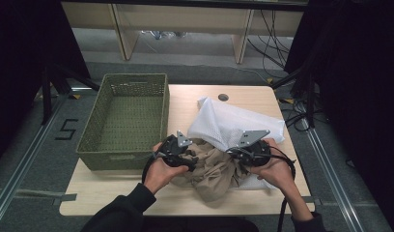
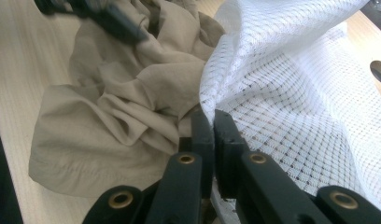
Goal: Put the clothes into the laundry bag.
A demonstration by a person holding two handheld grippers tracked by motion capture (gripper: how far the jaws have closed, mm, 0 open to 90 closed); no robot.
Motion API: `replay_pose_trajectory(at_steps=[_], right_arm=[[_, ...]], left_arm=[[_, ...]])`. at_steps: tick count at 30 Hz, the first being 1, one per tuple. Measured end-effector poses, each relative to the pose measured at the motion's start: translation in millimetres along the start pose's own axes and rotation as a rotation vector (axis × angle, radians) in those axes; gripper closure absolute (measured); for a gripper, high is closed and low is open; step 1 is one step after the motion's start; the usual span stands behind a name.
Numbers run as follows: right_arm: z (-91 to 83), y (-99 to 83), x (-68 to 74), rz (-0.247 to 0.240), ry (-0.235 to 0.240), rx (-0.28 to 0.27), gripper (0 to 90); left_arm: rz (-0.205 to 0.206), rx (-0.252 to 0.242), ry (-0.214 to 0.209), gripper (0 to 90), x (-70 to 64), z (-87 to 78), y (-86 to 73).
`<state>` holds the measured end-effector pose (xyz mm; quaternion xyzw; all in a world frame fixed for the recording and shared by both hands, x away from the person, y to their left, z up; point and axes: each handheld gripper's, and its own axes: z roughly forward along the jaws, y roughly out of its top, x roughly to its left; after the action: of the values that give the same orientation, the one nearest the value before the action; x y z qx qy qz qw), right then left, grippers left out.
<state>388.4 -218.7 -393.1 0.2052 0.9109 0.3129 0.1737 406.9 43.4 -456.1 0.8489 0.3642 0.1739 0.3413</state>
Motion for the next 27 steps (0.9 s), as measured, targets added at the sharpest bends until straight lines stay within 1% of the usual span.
replay_pose_trajectory(at_steps=[2, 3, 4, 5, 6, 7, 8, 9, 10, 11, 12, 13, 14, 16, 17, 18, 19, 20, 21, 22, 23, 24, 25, 26, 27], right_arm=[[-0.3, -0.3, -0.5, 0.003, 0.003, -0.001, 89.3], [-0.1, -0.4, -0.7, 0.004, 0.004, -0.003, 89.3], [0.2, -0.6, -1.0, 0.003, 0.006, -0.004, 89.3], [0.4, -0.8, -0.7, 0.005, 0.007, -0.002, 89.3], [0.9, -0.6, -0.4, 0.003, 0.009, 0.0, 89.3], [1.7, -0.3, -0.1, 0.003, 0.008, 0.001, 89.3], [2.3, -0.1, -0.2, 0.0, 0.007, 0.0, 89.3], [3.2, 0.1, 0.4, 0.001, 0.01, 0.006, 89.3], [3.8, -0.1, 1.1, 0.005, 0.013, 0.008, 89.3], [4.8, -0.3, 0.7, 0.001, 0.008, 0.009, 89.3], [5.6, -0.1, 0.4, 0.004, 0.009, 0.008, 89.4], [6.3, 0.2, -0.3, 0.002, 0.006, 0.005, 89.3], [6.7, 0.6, -0.7, 0.0, 0.005, 0.002, 89.4], [5.8, 2.3, -1.1, -0.001, 0.001, -0.006, 89.4], [3.8, 3.3, -0.3, 0.012, -0.001, -0.009, 89.4], [2.2, 4.6, -0.3, -0.004, -0.003, -0.02, 89.4], [-0.2, 5.9, 0.0, -0.01, -0.008, -0.024, 89.4], [-3.5, 7.3, 2.0, 0.006, -0.005, -0.031, 89.4], [-7.3, 8.9, 3.3, 0.003, -0.003, -0.038, 89.4], [-10.9, 10.9, 3.9, -0.015, -0.005, -0.049, 89.4], [-14.5, 12.6, 4.7, -0.02, -0.006, -0.058, 89.4], [-18.7, 14.0, 5.6, -0.026, -0.002, -0.061, 89.4], [-20.9, 14.3, 6.0, -0.029, -0.011, -0.066, 89.4], [-22.4, 14.4, 6.2, -0.031, -0.002, -0.059, 89.4], [-23.6, 13.0, 8.1, -0.011, -0.01, -0.054, 89.4]], left_arm=[[-0.017, 0.013, -0.029, 15.0, -0.1, 8.7, -2.4], [0.0, 0.017, -0.029, 15.0, -2.2, 12.1, -2.9], [0.0, 0.026, -0.047, 16.1, -5.2, 15.8, -3.6], [0.028, 0.06, -0.092, 23.5, -6.8, 21.2, -4.9], [0.042, 0.09, -0.113, 33.5, -8.6, 25.0, -6.0], [0.038, 0.09, -0.111, 40.2, -10.1, 27.4, -7.1], [0.046, 0.076, -0.113, 49.0, -12.9, 27.7, -7.4], [0.032, 0.04, -0.102, 55.7, -16.7, 28.5, -8.2], [0.053, 0.028, -0.099, 60.5, -21.5, 24.0, -6.6], [0.065, 0.018, -0.106, 63.6, -26.5, 19.2, -4.7], [0.086, -0.003, -0.121, 65.3, -31.9, 13.7, -2.1], [0.099, -0.01, -0.126, 65.9, -36.5, 9.0, 0.4], [0.124, -0.026, -0.138, 66.4, -42.4, 3.8, 4.2], [0.141, -0.053, -0.161, 67.0, -53.5, -3.3, 12.5], [0.137, -0.068, -0.179, 67.1, -57.7, -4.6, 16.7], [0.137, -0.077, -0.192, 67.2, -60.3, -4.5, 20.9], [0.108, -0.089, -0.197, 67.3, -62.4, -2.4, 24.8], [0.093, -0.109, -0.205, 67.4, -63.6, 0.4, 29.4], [0.101, -0.109, -0.206, 67.6, -63.0, 2.8, 34.3], [0.074, -0.134, -0.202, 67.7, -64.5, 7.5, 38.8], [0.076, -0.146, -0.19, 67.9, -64.4, 13.5, 43.9], [0.06, -0.153, -0.172, 67.8, -64.8, 19.6, 46.1], [0.066, -0.14, -0.153, 67.7, -62.9, 24.5, 46.7], [0.048, -0.131, -0.156, 67.5, -61.5, 32.4, 45.7], [0.052, -0.102, -0.151, 66.7, -57.6, 38.9, 43.5]])
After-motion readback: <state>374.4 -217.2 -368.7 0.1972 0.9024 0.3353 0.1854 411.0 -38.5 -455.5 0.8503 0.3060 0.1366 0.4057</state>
